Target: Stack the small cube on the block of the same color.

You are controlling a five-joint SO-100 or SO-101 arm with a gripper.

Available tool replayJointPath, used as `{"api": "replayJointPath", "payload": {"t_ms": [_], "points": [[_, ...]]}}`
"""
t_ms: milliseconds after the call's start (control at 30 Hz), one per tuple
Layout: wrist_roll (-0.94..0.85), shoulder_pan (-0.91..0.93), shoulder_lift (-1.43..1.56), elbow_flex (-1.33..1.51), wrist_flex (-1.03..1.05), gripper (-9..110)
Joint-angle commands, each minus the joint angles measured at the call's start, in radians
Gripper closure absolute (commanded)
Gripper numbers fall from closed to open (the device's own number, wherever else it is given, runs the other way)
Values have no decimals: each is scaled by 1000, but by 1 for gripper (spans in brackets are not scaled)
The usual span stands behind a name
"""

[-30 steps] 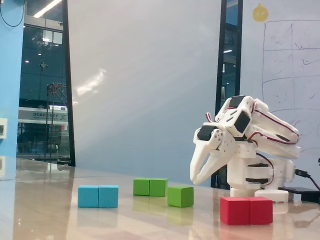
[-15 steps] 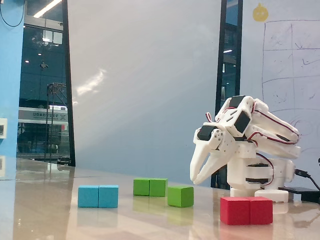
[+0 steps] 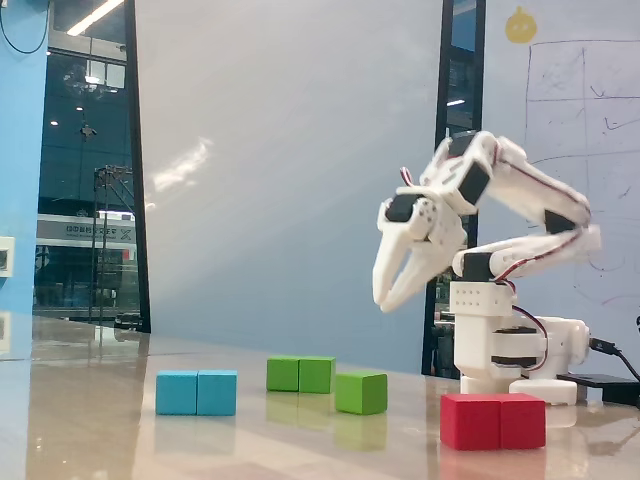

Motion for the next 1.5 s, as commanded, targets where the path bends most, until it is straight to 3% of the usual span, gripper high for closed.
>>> {"api": "replayJointPath", "payload": {"t_ms": [0, 400, 1067, 1467], "points": [[-12, 0, -206, -218, 11, 101], [-12, -6, -623, -403, 11, 101], [-14, -71, -775, -474, 181, 101], [-14, -60, -776, -472, 181, 80]]}}
